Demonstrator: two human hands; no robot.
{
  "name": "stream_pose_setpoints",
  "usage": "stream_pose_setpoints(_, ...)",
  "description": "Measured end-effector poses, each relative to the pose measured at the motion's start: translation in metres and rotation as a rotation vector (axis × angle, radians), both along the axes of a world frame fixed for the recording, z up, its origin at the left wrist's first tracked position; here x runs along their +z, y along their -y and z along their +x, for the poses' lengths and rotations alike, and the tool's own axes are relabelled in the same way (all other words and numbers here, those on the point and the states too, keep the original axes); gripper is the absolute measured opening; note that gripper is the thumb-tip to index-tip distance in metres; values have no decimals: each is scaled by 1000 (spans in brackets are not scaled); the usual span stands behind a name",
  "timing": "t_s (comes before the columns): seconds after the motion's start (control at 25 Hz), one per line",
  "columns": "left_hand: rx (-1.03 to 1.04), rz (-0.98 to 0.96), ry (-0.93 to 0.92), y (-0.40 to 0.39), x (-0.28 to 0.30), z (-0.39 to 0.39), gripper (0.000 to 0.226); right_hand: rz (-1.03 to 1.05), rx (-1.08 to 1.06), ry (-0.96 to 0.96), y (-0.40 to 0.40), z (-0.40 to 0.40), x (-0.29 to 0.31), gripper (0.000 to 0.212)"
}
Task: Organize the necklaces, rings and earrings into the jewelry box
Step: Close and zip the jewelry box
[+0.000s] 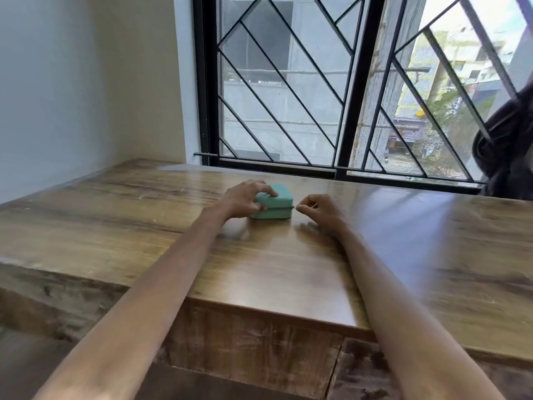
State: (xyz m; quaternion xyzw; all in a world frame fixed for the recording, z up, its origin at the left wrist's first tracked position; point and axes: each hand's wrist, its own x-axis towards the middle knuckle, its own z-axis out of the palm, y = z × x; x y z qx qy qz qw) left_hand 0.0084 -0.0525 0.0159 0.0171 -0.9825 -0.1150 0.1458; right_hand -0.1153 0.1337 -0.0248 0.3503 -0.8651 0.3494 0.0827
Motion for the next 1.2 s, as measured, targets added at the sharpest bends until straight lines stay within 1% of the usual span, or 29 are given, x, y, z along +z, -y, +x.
stream_pose_setpoints(0.04, -20, 32, -2, 5, -2, -4, 39, 0, 19, -4, 1, 1, 1, 10)
stream_pose_setpoints(0.12, -12, 89, -98, 6, -9, -12, 41, -9, 68, -12, 3, 4, 3, 9)
stream_pose_setpoints(0.2, 42, 152, -210, 0, -11, -18, 46, -22, 89, -30, 4, 8, 3, 5)
stream_pose_setpoints(0.24, 68, 186, -218, -4, -10, -20, 44, -29, 89, -44, 4, 11, 3, 7)
stream_pose_setpoints(0.28, 90, 211, -199, -8, -8, -23, 37, -34, 82, -59, 4, 13, 4, 8)
stream_pose_setpoints(0.32, 118, 230, -163, -12, -6, -25, 25, -42, 73, -70, 5, 14, 4, 9)
stream_pose_setpoints(0.36, 147, 234, -126, -16, -6, -27, 18, -50, 67, -73, 5, 16, 4, 10)
stream_pose_setpoints(0.44, 220, 215, -103, -25, -11, -29, 49, -64, 65, -65, 7, 17, 3, 12)
stream_pose_setpoints(0.48, 254, 215, -127, -29, -12, -30, 60, -63, 63, -58, 8, 18, 3, 12)
stream_pose_setpoints(0.56, 287, 249, -141, -32, -13, -34, 65, -52, 31, -52, 7, 17, 2, 15)
stream_pose_setpoints(0.72, 198, 284, -84, -23, -11, -34, 56, -13, -101, -57, -5, 13, 6, 17)
stream_pose_setpoints(0.84, 64, 415, -55, -9, -11, -23, 59, 6, -157, -59, -14, 9, 10, 16)
stream_pose_setpoints(0.92, -14, 488, -20, 3, -10, -19, 57, 15, -145, -58, -18, 5, 10, 14)
stream_pose_setpoints(0.96, -37, 481, 2, 8, -10, -19, 51, 22, -130, -62, -18, 3, 9, 13)
stream_pose_setpoints(1.04, -29, 399, 19, 16, -9, -23, 37, 21, -69, -72, -16, 2, 9, 9)
stream_pose_setpoints(1.12, 2, 347, 2, 20, -11, -28, 39, -18, 16, -93, -12, 4, 8, 9)
stream_pose_setpoints(1.16, 10, 376, -17, 18, -11, -29, 45, -35, 47, -107, -10, 6, 8, 12)
stream_pose_setpoints(1.2, 11, 451, -39, 15, -10, -29, 48, -44, 69, -123, -9, 8, 8, 14)
